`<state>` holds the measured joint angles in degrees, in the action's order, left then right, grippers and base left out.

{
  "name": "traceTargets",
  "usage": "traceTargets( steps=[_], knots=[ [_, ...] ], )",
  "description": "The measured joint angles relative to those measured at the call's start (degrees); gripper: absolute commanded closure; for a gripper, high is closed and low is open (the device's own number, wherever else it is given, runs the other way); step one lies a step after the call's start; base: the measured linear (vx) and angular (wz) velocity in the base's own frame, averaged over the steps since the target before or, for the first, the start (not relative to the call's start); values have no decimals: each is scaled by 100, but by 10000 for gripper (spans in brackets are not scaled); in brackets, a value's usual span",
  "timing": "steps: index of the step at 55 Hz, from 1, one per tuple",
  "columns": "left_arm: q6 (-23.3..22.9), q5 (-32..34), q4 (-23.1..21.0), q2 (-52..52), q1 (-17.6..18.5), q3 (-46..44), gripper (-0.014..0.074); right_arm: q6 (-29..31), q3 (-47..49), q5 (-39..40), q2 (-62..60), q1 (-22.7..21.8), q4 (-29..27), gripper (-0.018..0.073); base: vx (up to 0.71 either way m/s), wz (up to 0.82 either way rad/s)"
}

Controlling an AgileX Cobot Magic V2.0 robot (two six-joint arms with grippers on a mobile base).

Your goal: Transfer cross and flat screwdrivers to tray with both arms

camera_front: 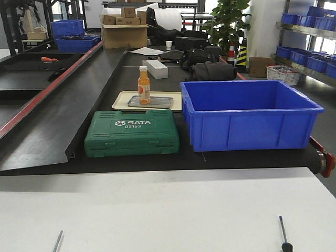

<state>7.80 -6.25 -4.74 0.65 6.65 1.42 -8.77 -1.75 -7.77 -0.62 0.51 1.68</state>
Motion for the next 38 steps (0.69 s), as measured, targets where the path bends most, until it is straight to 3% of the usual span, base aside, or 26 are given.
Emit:
traceTargets(
  steps=[10, 20, 31, 38],
  knots=[
    [-183, 713, 0, 0, 0, -255, 594, 0, 127, 1113, 0, 0, -25, 567, 0, 0],
    [-232, 594, 0, -531, 0, -1858, 594, 34, 1826, 944, 358, 0, -43, 567, 0, 0],
    [9, 470, 5, -2219, 0, -3777, 594, 414, 3987, 487, 2112, 0, 25, 567, 0, 0],
    [42, 135, 5, -3307, 0, -4419, 594, 438, 4687, 131, 3222, 0, 25, 567, 0, 0]
  ],
)
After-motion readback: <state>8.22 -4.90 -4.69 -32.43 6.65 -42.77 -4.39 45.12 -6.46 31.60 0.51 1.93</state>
